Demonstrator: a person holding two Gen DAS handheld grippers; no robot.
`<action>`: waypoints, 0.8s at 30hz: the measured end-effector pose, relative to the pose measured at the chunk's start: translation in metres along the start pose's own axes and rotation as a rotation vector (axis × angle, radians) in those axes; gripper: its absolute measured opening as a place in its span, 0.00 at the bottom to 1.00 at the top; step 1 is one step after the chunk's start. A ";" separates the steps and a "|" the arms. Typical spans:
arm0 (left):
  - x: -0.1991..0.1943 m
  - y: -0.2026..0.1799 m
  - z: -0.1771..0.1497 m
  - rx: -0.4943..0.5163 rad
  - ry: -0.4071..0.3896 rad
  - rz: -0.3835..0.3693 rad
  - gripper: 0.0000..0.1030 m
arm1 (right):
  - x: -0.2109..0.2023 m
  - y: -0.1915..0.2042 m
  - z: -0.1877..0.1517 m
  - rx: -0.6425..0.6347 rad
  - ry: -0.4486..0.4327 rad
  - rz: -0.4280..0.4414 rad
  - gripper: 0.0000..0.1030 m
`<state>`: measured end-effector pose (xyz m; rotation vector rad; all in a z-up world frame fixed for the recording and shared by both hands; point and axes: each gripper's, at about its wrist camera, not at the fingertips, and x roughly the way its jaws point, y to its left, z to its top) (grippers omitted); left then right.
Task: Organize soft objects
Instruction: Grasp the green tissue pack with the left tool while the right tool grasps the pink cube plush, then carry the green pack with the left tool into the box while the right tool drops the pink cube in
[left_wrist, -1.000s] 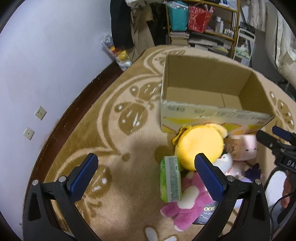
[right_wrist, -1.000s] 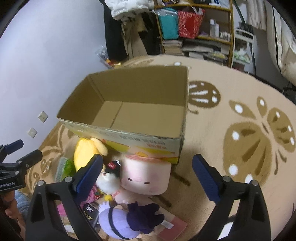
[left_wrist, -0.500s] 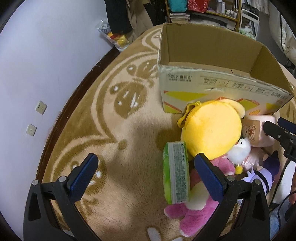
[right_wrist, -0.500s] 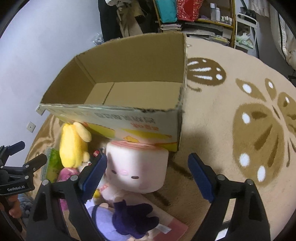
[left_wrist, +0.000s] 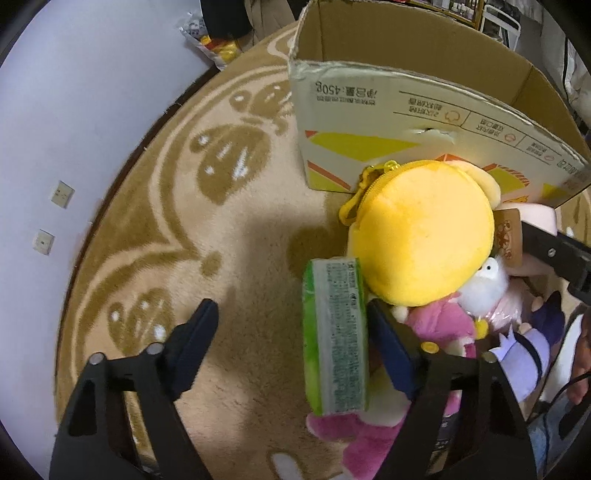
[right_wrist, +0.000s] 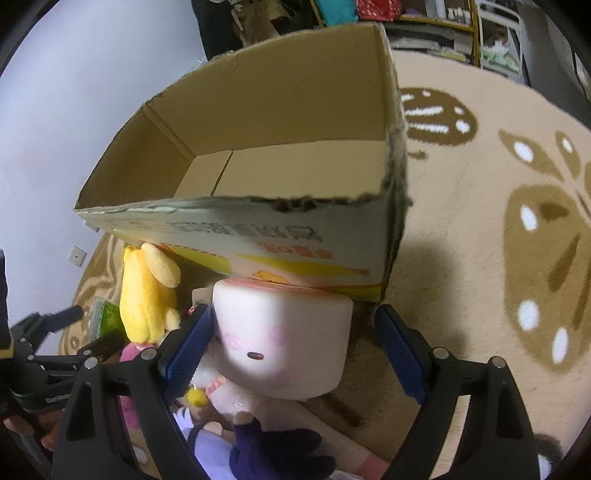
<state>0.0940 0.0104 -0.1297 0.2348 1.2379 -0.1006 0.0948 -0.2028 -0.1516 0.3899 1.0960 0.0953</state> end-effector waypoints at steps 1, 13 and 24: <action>0.002 0.001 0.000 -0.002 0.007 -0.012 0.61 | 0.003 -0.001 -0.001 0.011 0.009 0.012 0.90; -0.025 0.004 -0.001 -0.001 -0.068 -0.063 0.25 | -0.028 0.013 -0.008 -0.002 -0.046 -0.004 0.38; -0.101 0.009 0.002 -0.003 -0.351 0.021 0.25 | -0.111 0.024 -0.014 0.000 -0.246 0.012 0.38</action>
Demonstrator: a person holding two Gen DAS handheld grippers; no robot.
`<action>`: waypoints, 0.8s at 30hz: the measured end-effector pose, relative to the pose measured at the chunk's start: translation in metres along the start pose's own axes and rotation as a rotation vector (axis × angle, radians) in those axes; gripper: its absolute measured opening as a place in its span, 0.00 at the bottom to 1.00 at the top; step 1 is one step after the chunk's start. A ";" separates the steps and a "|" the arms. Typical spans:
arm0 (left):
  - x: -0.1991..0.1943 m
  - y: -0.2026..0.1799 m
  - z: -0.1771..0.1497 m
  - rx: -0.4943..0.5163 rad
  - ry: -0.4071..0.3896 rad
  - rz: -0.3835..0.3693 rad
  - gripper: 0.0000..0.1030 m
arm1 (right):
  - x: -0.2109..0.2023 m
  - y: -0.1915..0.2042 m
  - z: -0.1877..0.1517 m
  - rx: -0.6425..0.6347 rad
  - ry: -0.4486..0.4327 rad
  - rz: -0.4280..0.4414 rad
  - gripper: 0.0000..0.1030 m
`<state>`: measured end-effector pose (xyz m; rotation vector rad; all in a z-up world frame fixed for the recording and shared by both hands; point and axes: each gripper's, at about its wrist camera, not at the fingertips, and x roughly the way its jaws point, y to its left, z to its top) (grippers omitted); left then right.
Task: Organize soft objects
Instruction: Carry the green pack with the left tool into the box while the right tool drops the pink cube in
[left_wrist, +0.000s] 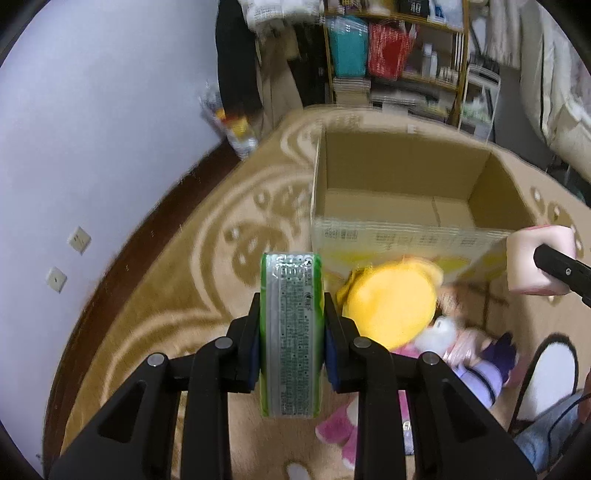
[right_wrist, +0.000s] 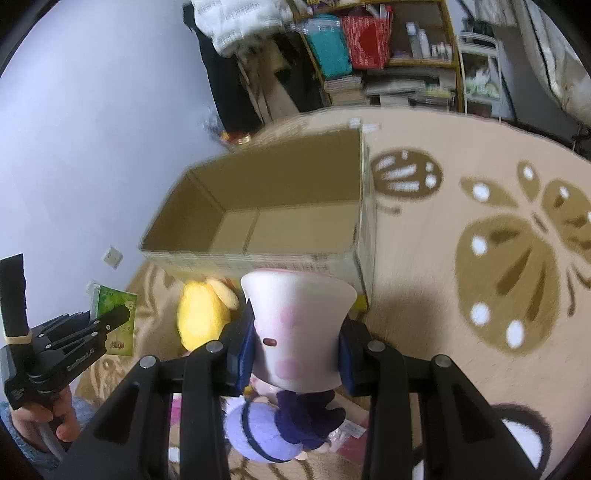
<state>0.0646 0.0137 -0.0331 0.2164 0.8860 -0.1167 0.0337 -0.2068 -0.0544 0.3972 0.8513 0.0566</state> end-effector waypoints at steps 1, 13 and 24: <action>-0.004 0.000 0.002 0.005 -0.035 0.009 0.25 | -0.006 0.001 0.004 -0.003 -0.020 0.008 0.38; -0.037 -0.008 0.038 0.014 -0.249 0.010 0.25 | -0.026 0.025 0.027 -0.082 -0.138 0.010 0.38; 0.007 -0.024 0.074 0.002 -0.223 -0.025 0.26 | -0.008 0.027 0.049 -0.149 -0.160 -0.024 0.42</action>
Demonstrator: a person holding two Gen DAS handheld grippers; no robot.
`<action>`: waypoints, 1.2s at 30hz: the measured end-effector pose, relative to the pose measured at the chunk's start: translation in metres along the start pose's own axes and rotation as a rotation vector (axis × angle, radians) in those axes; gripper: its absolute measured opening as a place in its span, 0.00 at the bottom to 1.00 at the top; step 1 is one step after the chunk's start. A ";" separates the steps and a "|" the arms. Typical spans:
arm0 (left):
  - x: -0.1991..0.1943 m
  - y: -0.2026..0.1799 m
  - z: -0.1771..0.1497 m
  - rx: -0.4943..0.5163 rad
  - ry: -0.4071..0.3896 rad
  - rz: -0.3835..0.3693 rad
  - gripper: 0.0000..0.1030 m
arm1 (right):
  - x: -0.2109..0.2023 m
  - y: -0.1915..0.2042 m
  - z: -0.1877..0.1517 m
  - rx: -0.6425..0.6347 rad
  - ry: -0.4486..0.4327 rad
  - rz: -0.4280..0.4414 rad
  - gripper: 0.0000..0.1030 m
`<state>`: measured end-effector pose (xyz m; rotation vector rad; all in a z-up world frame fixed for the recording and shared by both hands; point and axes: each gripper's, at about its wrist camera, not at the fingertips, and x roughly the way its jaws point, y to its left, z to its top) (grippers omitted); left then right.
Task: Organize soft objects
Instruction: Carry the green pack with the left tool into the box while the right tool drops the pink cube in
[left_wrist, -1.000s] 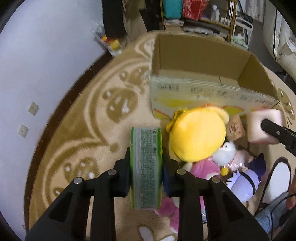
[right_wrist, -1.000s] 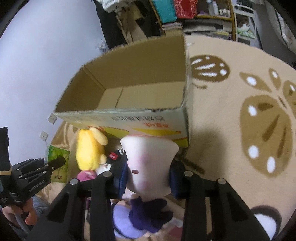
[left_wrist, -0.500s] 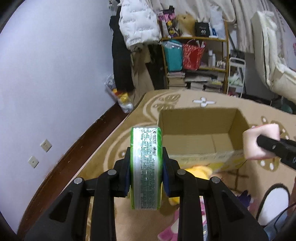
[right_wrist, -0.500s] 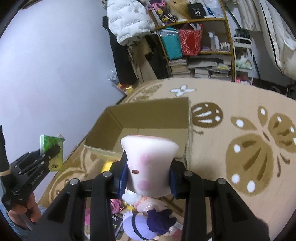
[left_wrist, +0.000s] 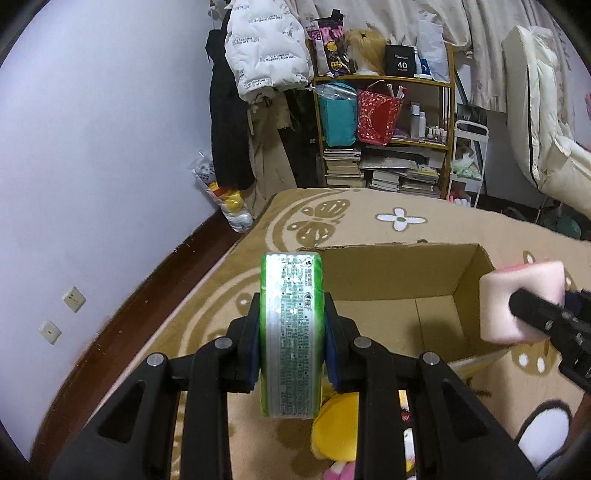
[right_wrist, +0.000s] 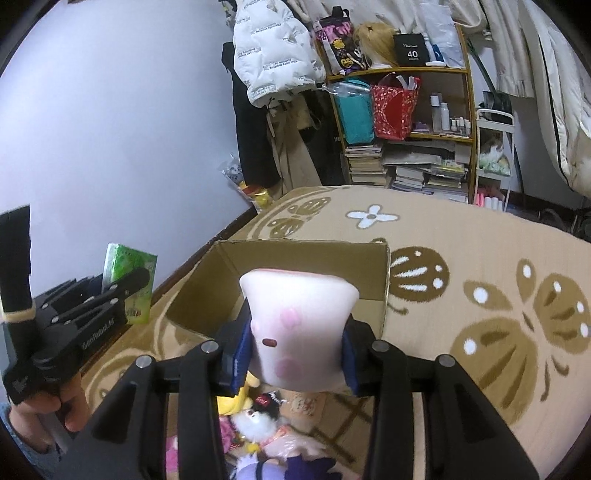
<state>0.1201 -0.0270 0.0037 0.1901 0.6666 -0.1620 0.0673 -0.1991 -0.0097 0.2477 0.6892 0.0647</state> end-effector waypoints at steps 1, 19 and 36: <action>0.005 -0.001 0.002 -0.001 0.001 -0.007 0.26 | 0.003 -0.002 0.001 -0.005 0.003 -0.005 0.42; 0.044 -0.016 0.005 -0.002 0.065 -0.086 0.33 | 0.052 -0.018 -0.002 -0.037 0.080 -0.021 0.52; 0.019 0.006 0.006 -0.073 0.005 -0.015 1.00 | 0.036 -0.008 -0.003 -0.063 0.046 -0.039 0.93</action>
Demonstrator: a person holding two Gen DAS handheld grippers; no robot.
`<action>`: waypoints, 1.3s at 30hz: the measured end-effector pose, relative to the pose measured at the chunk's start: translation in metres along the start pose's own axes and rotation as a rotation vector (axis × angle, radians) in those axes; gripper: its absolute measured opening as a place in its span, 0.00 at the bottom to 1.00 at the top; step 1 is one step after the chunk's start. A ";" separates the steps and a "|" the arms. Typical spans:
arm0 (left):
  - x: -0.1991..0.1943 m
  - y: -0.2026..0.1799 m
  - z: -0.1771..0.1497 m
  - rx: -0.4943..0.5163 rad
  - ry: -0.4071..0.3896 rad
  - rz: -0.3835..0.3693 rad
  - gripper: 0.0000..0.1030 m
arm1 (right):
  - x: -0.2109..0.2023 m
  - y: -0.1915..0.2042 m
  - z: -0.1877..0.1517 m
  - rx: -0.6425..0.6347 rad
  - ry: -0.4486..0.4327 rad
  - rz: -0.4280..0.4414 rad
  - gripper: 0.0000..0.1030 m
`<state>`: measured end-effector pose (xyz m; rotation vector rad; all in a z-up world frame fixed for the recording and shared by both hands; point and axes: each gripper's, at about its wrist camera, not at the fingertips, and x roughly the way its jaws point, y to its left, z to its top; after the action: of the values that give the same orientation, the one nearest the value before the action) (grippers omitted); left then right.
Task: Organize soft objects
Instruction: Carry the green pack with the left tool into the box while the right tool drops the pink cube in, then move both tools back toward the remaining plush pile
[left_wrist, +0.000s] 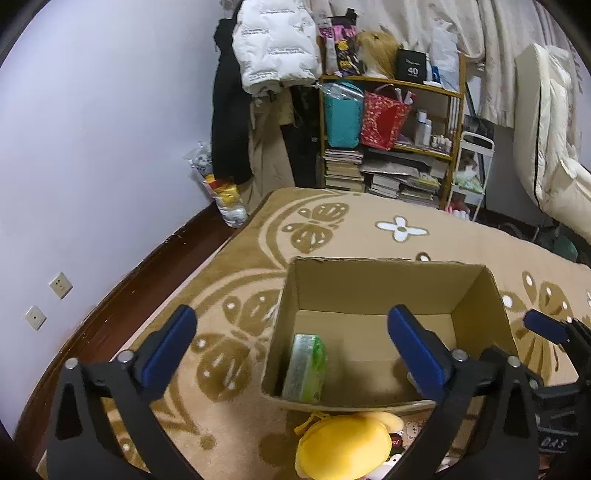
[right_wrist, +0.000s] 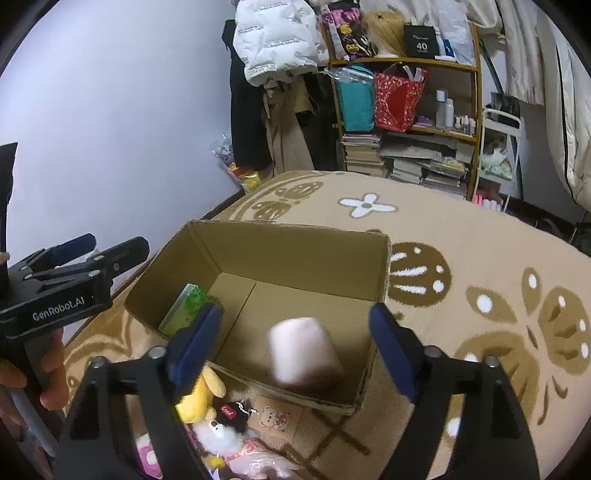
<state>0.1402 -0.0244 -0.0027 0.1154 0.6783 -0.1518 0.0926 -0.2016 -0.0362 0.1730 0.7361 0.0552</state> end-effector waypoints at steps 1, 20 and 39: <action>-0.002 0.001 0.000 0.000 0.000 0.006 1.00 | -0.002 0.000 -0.001 0.001 -0.004 0.001 0.98; -0.062 0.012 -0.021 0.048 0.029 0.037 1.00 | -0.054 0.010 -0.020 0.036 -0.012 -0.008 1.00; -0.095 0.014 -0.069 0.052 0.101 0.013 1.00 | -0.090 0.025 -0.060 0.113 0.034 -0.015 1.00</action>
<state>0.0270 0.0102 0.0047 0.1778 0.7742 -0.1519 -0.0146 -0.1782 -0.0157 0.2751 0.7745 0.0018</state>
